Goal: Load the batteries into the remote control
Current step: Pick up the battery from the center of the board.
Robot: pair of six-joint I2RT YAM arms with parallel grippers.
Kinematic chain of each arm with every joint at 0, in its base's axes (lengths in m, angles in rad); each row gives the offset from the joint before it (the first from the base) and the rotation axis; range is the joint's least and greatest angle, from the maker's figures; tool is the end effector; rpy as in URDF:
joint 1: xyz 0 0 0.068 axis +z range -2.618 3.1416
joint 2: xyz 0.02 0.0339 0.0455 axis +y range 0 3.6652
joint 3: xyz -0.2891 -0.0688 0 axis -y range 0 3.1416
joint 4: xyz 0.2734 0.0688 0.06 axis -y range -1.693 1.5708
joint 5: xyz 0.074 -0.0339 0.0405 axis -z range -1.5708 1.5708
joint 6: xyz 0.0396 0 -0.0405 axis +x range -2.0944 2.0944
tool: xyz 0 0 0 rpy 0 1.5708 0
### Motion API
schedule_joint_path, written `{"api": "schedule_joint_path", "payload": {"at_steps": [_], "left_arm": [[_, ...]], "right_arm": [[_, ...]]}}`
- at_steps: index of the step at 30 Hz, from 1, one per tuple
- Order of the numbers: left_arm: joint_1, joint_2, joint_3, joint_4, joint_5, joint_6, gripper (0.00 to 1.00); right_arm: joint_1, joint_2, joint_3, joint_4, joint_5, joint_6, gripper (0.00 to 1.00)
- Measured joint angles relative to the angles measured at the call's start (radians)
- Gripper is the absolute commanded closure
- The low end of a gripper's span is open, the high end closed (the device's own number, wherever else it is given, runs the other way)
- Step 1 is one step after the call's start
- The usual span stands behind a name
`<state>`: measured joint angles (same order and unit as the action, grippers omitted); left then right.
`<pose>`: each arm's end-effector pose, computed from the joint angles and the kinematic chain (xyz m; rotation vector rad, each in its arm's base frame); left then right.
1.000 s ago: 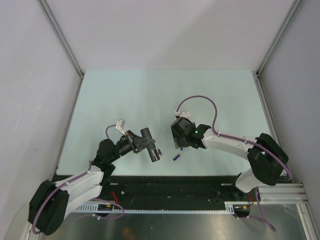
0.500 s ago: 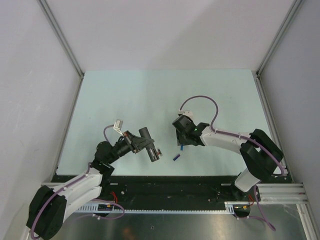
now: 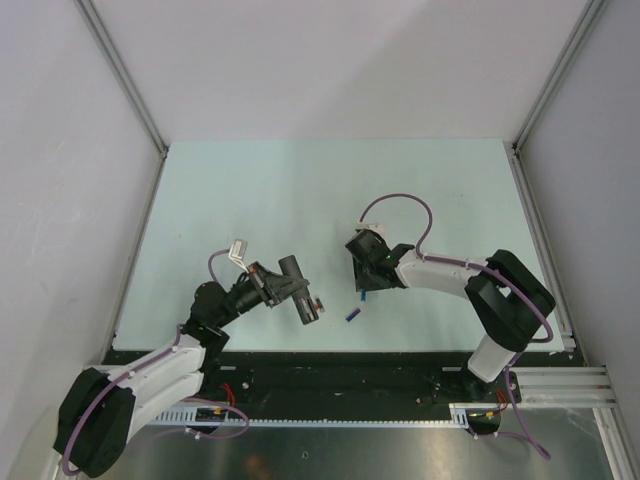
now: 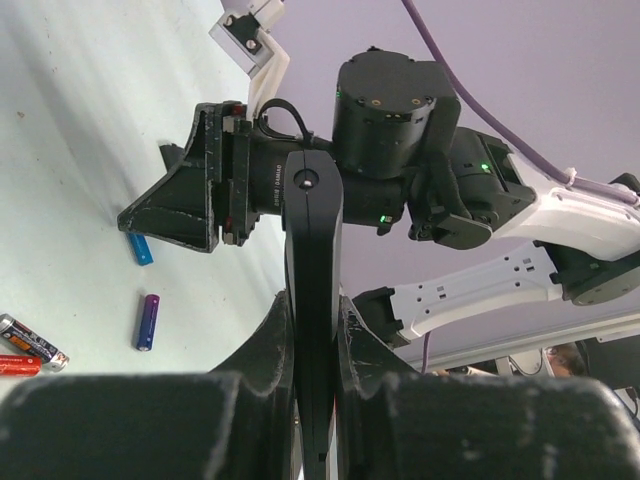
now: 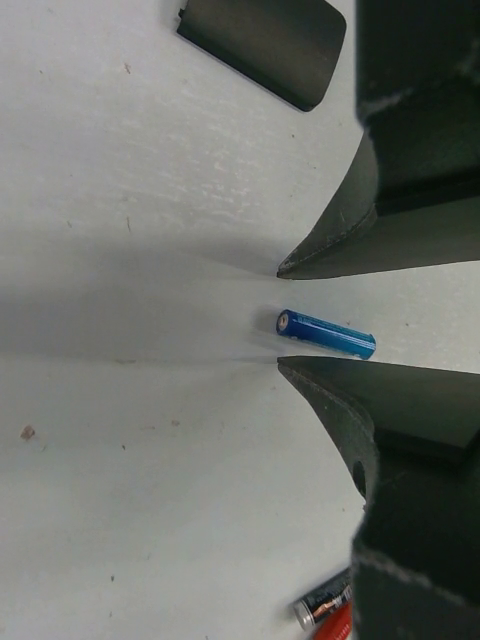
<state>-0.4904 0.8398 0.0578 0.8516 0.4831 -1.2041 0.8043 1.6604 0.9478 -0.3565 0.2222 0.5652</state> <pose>0.1431 -0.0973 0.1862 -0.1749 1.7676 -1.6600 0.2464 0.2433 0.1693 -0.2371 2.5993 0.1974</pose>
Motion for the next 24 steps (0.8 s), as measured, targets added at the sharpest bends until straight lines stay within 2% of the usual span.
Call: {"api": "schedule_joint_path", "payload": {"at_steps": [14,24], "left_arm": [[0.0,-0.003,0.0,0.0,0.001,0.0,1.0],[0.0,-0.003,0.0,0.0,0.002,0.0,1.0]], "right_arm": [[-0.012,0.019,0.002,0.012,-0.004,0.0,0.66],[-0.011,0.019,0.002,0.011,-0.004,0.0,0.67]]}}
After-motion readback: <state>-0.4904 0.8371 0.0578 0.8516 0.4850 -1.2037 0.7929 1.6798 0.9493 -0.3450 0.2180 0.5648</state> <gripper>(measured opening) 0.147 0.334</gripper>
